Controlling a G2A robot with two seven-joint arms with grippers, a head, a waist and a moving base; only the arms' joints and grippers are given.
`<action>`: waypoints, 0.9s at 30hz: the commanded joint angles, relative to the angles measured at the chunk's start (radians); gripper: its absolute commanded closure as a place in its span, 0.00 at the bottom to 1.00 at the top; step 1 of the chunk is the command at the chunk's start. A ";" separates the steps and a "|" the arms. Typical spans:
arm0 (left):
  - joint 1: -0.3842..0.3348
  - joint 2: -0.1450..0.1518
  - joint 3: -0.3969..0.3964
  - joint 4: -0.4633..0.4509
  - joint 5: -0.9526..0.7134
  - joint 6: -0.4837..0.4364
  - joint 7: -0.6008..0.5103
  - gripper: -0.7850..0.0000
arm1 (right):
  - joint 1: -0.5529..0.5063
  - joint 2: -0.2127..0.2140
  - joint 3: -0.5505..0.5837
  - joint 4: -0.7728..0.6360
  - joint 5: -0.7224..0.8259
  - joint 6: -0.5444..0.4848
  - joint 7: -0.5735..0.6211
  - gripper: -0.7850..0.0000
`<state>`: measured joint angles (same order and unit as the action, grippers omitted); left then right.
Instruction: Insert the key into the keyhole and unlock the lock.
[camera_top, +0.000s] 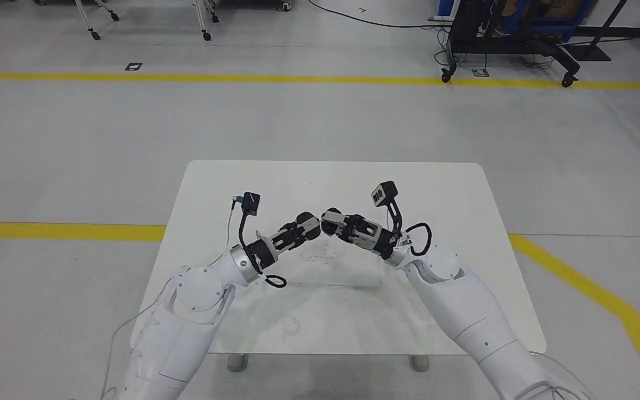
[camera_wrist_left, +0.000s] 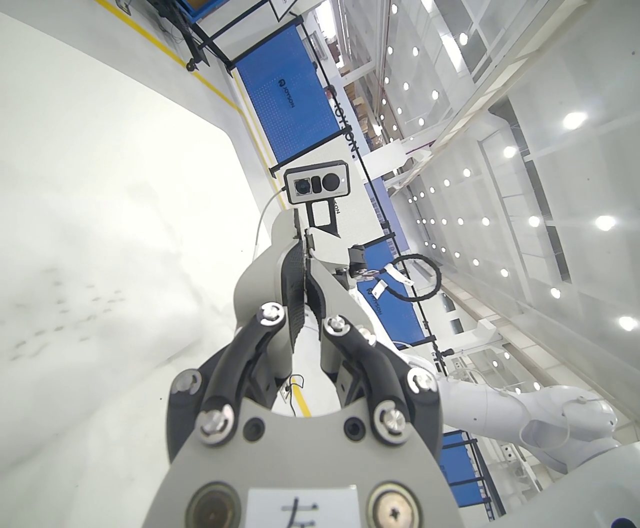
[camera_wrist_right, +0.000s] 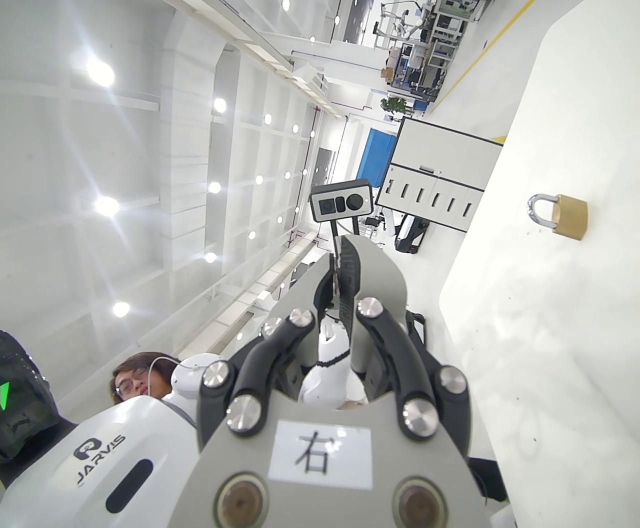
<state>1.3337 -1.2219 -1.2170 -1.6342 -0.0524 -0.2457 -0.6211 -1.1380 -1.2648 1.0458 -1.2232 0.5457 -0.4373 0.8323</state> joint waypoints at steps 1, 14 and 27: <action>0.007 0.001 -0.008 -0.015 -0.002 0.003 0.018 1.00 | 0.000 0.000 0.000 0.000 0.000 0.000 0.000 0.00; 0.001 0.013 -0.008 -0.055 0.067 -0.020 -0.103 1.00 | 0.014 0.020 0.040 -0.052 -0.188 -0.095 0.036 0.00; 0.024 0.045 -0.058 -0.136 0.106 -0.034 -0.282 1.00 | 0.037 0.088 0.149 -0.102 -0.219 -0.121 0.430 0.52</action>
<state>1.3611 -1.1774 -1.2813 -1.7702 0.0387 -0.2842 -0.9114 -1.1036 -1.1764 1.2015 -1.3285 0.2974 -0.5641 1.2561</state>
